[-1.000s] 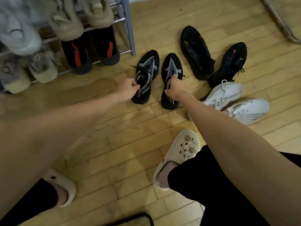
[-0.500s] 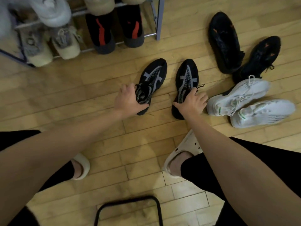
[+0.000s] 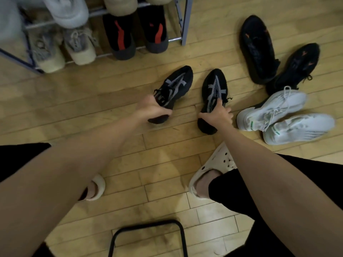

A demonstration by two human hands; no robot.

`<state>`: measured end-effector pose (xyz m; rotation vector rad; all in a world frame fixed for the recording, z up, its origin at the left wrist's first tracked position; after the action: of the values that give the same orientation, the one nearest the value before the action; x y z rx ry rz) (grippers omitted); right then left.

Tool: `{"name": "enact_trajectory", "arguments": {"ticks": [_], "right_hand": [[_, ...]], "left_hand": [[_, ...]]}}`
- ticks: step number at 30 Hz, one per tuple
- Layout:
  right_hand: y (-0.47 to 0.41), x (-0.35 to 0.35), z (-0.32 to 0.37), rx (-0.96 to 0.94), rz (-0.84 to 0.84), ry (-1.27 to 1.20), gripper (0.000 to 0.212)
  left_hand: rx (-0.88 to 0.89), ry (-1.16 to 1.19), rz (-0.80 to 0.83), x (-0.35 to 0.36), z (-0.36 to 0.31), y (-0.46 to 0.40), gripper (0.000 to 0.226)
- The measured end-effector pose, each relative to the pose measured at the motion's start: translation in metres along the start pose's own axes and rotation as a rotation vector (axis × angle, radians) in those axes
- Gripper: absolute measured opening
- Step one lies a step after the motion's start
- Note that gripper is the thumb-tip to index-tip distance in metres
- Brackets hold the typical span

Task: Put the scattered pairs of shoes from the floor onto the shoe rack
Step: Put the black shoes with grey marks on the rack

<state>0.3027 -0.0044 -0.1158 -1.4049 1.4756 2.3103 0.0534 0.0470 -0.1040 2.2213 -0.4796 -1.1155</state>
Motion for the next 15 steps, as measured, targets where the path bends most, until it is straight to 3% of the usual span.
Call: {"name": "enact_trajectory", "arguments": {"ticks": [4,9,12,15], "right_hand": [[0.025,-0.013,0.012,-0.014,0.075,-0.315,0.089],[0.097,-0.034,0.042,0.01,0.223,-0.902,0.04],[0.146,-0.057,0.061,-0.149,0.25,-0.994,0.032],[0.195,-0.08,0.079,-0.353,0.35,-1.139,0.037]], "left_hand": [[-0.049,0.452,0.087,-0.052,0.004,0.04,0.065],[0.05,0.711,0.086,-0.114,-0.004,0.11,0.049],[0.13,0.789,0.041,-0.151,-0.014,0.155,0.029],[0.222,0.895,-0.019,-0.187,-0.016,0.195,0.035]]}}
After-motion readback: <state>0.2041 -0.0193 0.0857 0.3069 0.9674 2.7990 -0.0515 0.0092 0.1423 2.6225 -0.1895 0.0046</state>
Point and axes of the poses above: each hand's wrist, its own y-axis away from the middle knuckle, its own x-axis out of the palm, z = x × y, the point moved 7 cm from there along -y, towards the middle knuckle, and after that the axes turned 5 degrees about x, right-handed, at the moved point
